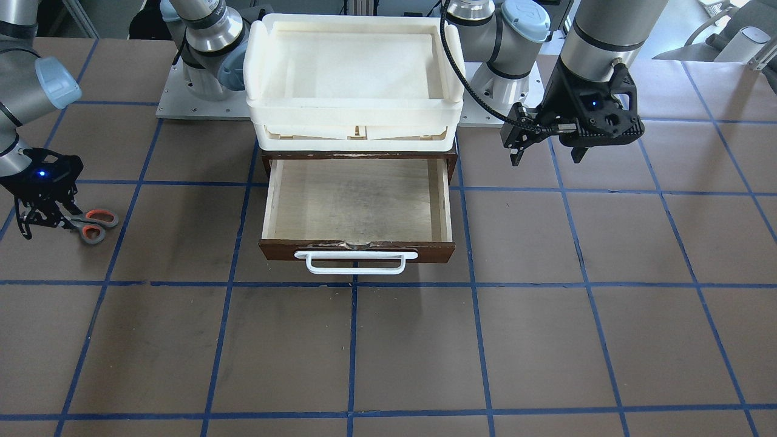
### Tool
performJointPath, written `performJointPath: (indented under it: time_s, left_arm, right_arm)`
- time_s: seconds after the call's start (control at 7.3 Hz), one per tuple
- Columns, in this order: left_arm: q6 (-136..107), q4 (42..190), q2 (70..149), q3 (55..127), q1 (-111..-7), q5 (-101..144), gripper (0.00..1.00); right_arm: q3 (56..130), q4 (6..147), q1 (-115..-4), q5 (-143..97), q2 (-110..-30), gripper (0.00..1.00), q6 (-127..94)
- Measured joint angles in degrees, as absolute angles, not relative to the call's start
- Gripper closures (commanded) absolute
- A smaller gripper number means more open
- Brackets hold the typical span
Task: Put scissors in drawer and close it
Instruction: 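Lift the scissors with the right gripper and carry them over the drawer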
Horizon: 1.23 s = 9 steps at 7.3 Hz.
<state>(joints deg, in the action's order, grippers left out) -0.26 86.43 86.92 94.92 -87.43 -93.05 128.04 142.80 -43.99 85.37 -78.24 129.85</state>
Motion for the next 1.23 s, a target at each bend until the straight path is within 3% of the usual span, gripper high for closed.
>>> performJointPath:
  time_s: [0.41, 1.23]
  left_arm:
    - [-0.3, 86.4, 86.9, 95.1, -87.4, -92.9, 0.00]
    - [-0.3, 86.3, 86.9, 95.2, -87.4, -92.8, 0.00]
  right_arm:
    - [121.3, 135.9, -49.4, 85.3, -81.6, 1.00, 129.3]
    - [92.4, 101.9, -66.7, 86.6, -83.5, 1.00, 118.6]
